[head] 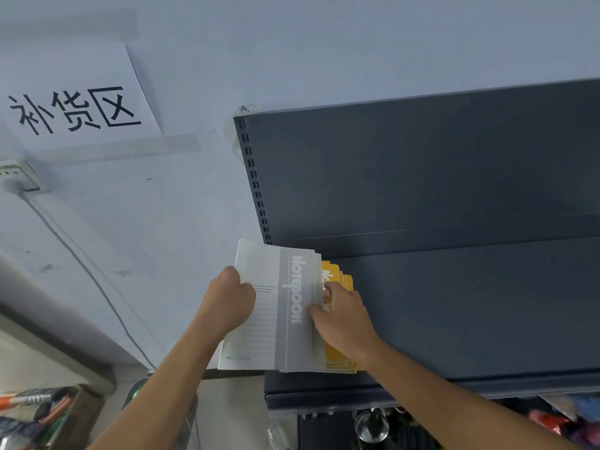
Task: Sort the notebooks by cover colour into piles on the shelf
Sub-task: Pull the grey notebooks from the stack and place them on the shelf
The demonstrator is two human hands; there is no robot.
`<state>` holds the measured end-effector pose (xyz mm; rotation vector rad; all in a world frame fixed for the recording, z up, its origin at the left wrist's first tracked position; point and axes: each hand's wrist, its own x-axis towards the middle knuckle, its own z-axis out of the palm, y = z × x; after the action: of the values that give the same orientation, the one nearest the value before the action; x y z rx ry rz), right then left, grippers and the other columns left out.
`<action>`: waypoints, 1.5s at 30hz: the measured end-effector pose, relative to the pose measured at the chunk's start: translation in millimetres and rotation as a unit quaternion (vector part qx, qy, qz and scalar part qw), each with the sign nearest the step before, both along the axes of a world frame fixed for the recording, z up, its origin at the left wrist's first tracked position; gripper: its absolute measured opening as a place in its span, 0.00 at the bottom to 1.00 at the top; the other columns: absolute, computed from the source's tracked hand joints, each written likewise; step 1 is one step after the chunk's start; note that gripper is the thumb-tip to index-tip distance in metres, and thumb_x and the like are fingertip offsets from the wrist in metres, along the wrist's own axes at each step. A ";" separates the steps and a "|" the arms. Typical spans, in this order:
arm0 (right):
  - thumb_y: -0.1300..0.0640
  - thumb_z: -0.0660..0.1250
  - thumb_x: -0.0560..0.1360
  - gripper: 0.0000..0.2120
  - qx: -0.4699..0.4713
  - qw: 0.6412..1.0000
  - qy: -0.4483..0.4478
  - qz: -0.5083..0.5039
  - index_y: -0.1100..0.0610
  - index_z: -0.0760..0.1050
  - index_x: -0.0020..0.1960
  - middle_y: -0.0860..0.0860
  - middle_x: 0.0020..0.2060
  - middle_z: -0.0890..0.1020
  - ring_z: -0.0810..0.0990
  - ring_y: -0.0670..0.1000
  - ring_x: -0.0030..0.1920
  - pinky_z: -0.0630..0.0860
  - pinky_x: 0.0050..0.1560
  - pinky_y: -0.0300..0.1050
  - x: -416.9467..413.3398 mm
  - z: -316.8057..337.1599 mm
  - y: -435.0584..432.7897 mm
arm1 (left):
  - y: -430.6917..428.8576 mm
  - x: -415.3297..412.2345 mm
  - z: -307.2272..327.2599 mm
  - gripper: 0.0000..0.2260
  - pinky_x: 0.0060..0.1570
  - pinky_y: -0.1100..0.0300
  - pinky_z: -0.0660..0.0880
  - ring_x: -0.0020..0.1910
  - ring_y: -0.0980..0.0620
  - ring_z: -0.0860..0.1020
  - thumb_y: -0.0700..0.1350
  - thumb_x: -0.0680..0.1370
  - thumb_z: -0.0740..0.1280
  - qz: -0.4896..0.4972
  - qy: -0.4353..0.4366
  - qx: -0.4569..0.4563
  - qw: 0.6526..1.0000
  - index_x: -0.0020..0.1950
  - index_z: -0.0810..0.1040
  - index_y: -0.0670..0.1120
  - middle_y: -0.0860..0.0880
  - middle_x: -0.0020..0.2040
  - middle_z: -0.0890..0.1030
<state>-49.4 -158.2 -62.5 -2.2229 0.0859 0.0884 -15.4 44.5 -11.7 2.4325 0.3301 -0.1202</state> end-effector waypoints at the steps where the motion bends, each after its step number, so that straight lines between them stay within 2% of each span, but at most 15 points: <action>1: 0.49 0.64 0.78 0.15 0.017 1.000 0.009 -0.005 0.52 0.73 0.63 0.46 0.52 0.77 0.72 0.51 0.61 0.75 0.61 0.55 1.7 1.2 -0.1 | 0.4 0.2 0.3 0.07 0.45 0.49 0.78 0.49 0.43 0.79 0.40 0.79 0.58 -0.001 -0.004 -0.006 1.000 0.53 0.73 0.40 0.44 0.50 0.79; 4: 0.48 0.65 0.78 0.17 0.071 0.997 0.020 -0.016 0.50 0.73 0.65 0.44 0.54 0.80 0.78 0.50 0.58 0.79 0.58 0.52 4.4 4.0 -0.6 | -2.6 -0.4 1.6 0.07 0.47 0.46 0.79 0.50 0.42 0.80 0.40 0.80 0.58 -0.010 -0.006 -0.034 0.999 0.53 0.73 0.42 0.44 0.50 0.80; 6: 0.49 0.66 0.79 0.18 0.110 0.993 0.016 -0.037 0.51 0.71 0.67 0.42 0.53 0.81 0.81 0.45 0.52 0.80 0.48 0.38 4.6 5.8 -3.8 | -6.5 -0.6 1.9 0.07 0.45 0.49 0.79 0.49 0.43 0.81 0.40 0.80 0.57 -0.023 -0.014 -0.057 0.998 0.53 0.74 0.43 0.44 0.49 0.81; 8: 0.49 0.67 0.79 0.16 0.137 0.988 0.013 -0.064 0.50 0.71 0.65 0.39 0.48 0.80 0.81 0.40 0.46 0.75 0.36 0.29 3.5 10.3 -9.8 | -13.1 0.5 2.6 0.07 0.41 0.52 0.77 0.46 0.47 0.80 0.41 0.81 0.57 -0.042 -0.036 -0.062 0.997 0.54 0.74 0.44 0.46 0.49 0.81; 10: 0.48 0.67 0.79 0.14 0.137 0.986 0.006 -0.094 0.50 0.72 0.63 0.40 0.47 0.80 0.80 0.40 0.45 0.75 0.37 0.32 1.6 14.1 -18.4 | -24.5 2.6 2.2 0.07 0.38 0.56 0.73 0.46 0.51 0.78 0.44 0.83 0.58 -0.078 -0.052 -0.037 0.995 0.58 0.73 0.44 0.49 0.50 0.79; 12: 0.48 0.67 0.79 0.13 0.112 0.986 0.003 -0.121 0.51 0.73 0.61 0.43 0.49 0.81 0.81 0.42 0.47 0.80 0.46 0.41 -0.6 17.3 -29.1 | -41.6 5.1 -1.0 0.11 0.42 0.56 0.71 0.48 0.51 0.76 0.46 0.84 0.58 -0.129 -0.054 0.001 0.990 0.63 0.71 0.44 0.49 0.54 0.78; 14: 0.50 0.66 0.80 0.10 0.073 0.987 0.007 -0.140 0.52 0.74 0.59 0.46 0.48 0.82 0.82 0.47 0.47 0.81 0.49 0.48 -3.1 19.6 -43.5 | -62.7 8.0 -6.4 0.14 0.47 0.56 0.69 0.50 0.50 0.73 0.48 0.84 0.59 -0.166 -0.062 0.040 0.983 0.66 0.70 0.42 0.46 0.59 0.77; 17: 0.51 0.64 0.80 0.06 0.021 0.987 0.018 -0.158 0.53 0.73 0.50 0.50 0.43 0.82 0.84 0.51 0.42 0.82 0.41 0.49 -11.5 23.1 -69.9 | -96.5 8.5 -13.9 0.14 0.45 0.56 0.69 0.47 0.50 0.73 0.49 0.83 0.60 -0.194 -0.075 0.092 0.974 0.62 0.72 0.41 0.44 0.58 0.77; 20: 0.53 0.64 0.80 0.08 -0.018 0.984 0.031 -0.177 0.57 0.72 0.46 0.54 0.42 0.83 0.84 0.54 0.42 0.83 0.45 0.53 -23.3 26.1 -100.3 | -130.0 6.0 -20.5 0.11 0.40 0.59 0.71 0.43 0.50 0.76 0.50 0.83 0.60 -0.220 -0.081 0.112 0.966 0.56 0.74 0.42 0.44 0.54 0.78; 23: 0.54 0.63 0.80 0.09 -0.052 0.979 0.042 -0.194 0.59 0.73 0.47 0.54 0.42 0.82 0.83 0.54 0.43 0.81 0.45 0.52 -31.9 35.2 -135.3 | -165.0 6.3 -19.9 0.11 0.32 0.64 0.70 0.38 0.57 0.75 0.50 0.83 0.61 -0.246 -0.082 0.099 0.961 0.57 0.73 0.43 0.46 0.52 0.79; 28: 0.52 0.63 0.80 0.10 -0.123 0.965 0.036 -0.229 0.59 0.72 0.47 0.52 0.40 0.79 0.78 0.53 0.41 0.69 0.34 0.44 -51.1 48.5 -208.1 | -236.3 2.2 -1.8 0.20 0.44 0.54 0.77 0.46 0.48 0.79 0.48 0.82 0.63 -0.317 -0.079 0.048 0.944 0.71 0.63 0.43 0.44 0.56 0.79; 35: 0.52 0.63 0.78 0.13 -0.188 0.943 0.057 -0.269 0.63 0.75 0.46 0.52 0.37 0.77 0.75 0.54 0.36 0.71 0.36 0.46 -90.2 42.6 -322.4 | -364.0 -28.7 2.2 0.20 0.42 0.52 0.73 0.49 0.46 0.77 0.46 0.82 0.61 -0.376 -0.066 0.059 0.922 0.70 0.59 0.42 0.46 0.51 0.75; 40: 0.51 0.61 0.79 0.10 -0.217 0.931 0.046 -0.290 0.57 0.69 0.44 0.51 0.36 0.73 0.73 0.56 0.38 0.70 0.39 0.46 -121.2 37.5 -415.8 | -467.8 -54.4 2.2 0.20 0.37 0.56 0.68 0.46 0.48 0.75 0.46 0.82 0.59 -0.411 -0.066 0.100 0.904 0.71 0.59 0.41 0.47 0.50 0.73; 42: 0.50 0.61 0.79 0.10 -0.219 0.928 0.040 -0.300 0.57 0.69 0.47 0.51 0.37 0.73 0.75 0.56 0.40 0.71 0.40 0.47 -134.9 35.0 -455.5 | -510.6 -62.1 1.6 0.17 0.37 0.55 0.70 0.45 0.49 0.75 0.46 0.82 0.59 -0.424 -0.068 0.112 0.896 0.68 0.61 0.42 0.48 0.48 0.74; 45: 0.50 0.61 0.80 0.11 -0.216 0.923 0.037 -0.316 0.58 0.71 0.46 0.52 0.38 0.77 0.78 0.56 0.40 0.76 0.41 0.48 -155.6 34.4 -515.3 | -572.1 -72.9 3.0 0.18 0.41 0.52 0.74 0.48 0.46 0.77 0.47 0.82 0.59 -0.442 -0.061 0.114 0.888 0.70 0.61 0.43 0.46 0.52 0.76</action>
<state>-205.0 -673.5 -28.1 -2.5106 0.9363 -0.2251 -88.3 -527.6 -8.7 2.6138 -0.8913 -0.3349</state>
